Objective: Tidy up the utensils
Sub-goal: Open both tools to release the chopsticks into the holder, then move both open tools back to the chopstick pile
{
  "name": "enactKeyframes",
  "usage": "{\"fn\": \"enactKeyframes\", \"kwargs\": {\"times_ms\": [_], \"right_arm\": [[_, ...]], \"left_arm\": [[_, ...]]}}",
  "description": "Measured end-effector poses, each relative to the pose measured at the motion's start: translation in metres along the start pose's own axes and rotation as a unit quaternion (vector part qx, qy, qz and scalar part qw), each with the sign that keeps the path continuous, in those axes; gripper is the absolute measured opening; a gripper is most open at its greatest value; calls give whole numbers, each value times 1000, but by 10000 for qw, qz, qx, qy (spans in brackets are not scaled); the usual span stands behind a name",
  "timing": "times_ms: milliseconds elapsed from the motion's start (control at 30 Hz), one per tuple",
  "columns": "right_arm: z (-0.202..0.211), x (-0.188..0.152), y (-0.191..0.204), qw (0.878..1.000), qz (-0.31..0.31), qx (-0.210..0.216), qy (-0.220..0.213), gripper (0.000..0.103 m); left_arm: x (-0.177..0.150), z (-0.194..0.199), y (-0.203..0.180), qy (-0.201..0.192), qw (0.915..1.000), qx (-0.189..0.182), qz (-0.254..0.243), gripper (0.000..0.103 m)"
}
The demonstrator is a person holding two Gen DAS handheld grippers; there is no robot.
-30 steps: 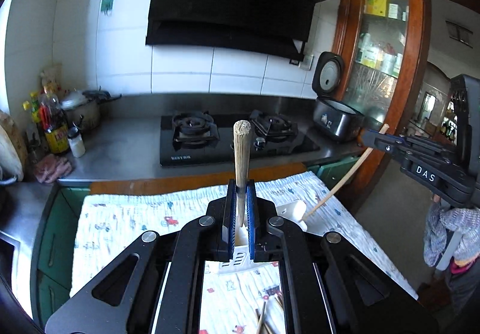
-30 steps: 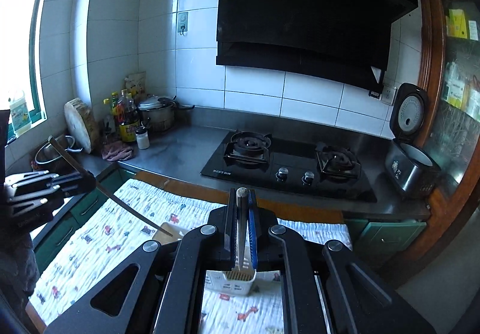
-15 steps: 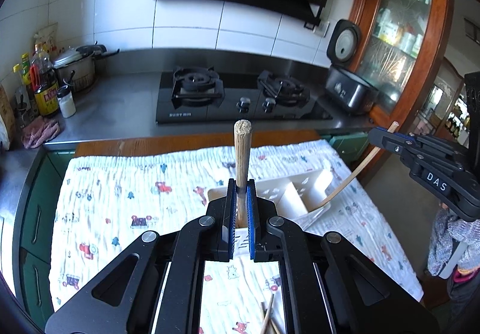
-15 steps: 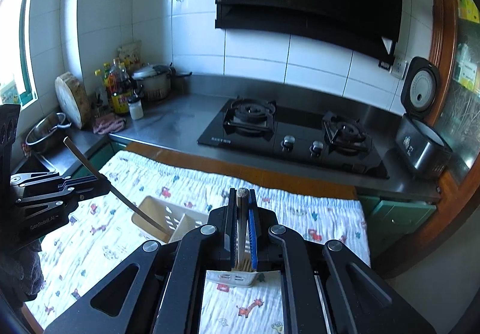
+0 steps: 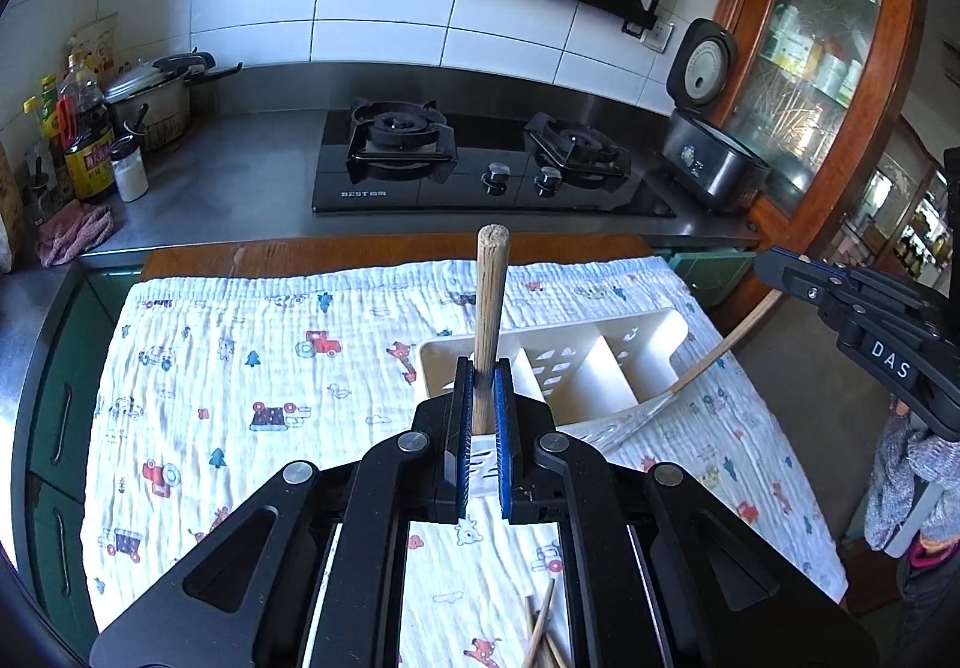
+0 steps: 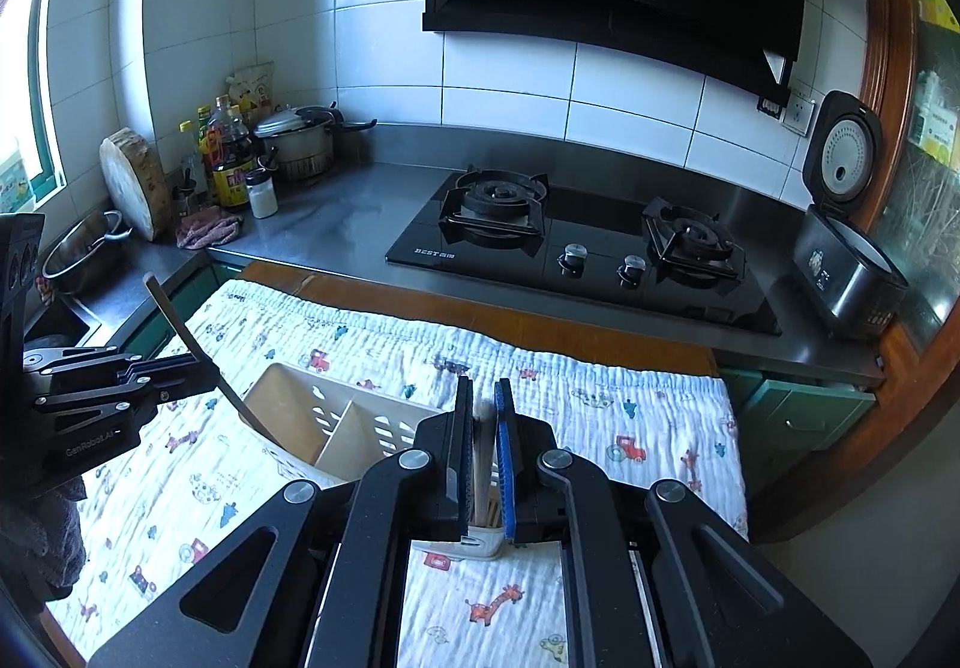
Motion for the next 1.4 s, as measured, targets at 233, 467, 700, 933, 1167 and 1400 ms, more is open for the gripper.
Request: {"fn": "enactKeyframes", "kwargs": {"times_ms": [233,467,700,933,1167,1400], "right_arm": [[15,1,-2,9998,-39,-48,-198,22],[54,-5,-5,9985,-92,-120,-518,42],[96,-37,4,9977,15,-113,-671,57],[111,-92,23,9988,-30,162,-471,66],[114,-159,48,9989,-76,420,-216,68],[112,-225,69,9992,-117,365,94,68]], "left_arm": [[1,10,-2,-106,9999,-72,25,12],[-3,44,-11,-364,9992,-161,-36,19],[-30,85,-17,-577,9980,-234,-92,29],[-90,107,-13,-482,9983,-319,-42,34],[-159,112,1,-233,9997,-104,21,35],[-216,112,12,-17,9998,-35,200,37]]}}
Point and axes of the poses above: each gripper's, at about its wrist camera, not at the fingertips, and z roughly against the way its jaws point, y to its left, x to its top, the point moved 2 cm from there along -z, roughly the way its jaws point, and after that the axes turned 2 degrees about z, right-handed, at the moved point
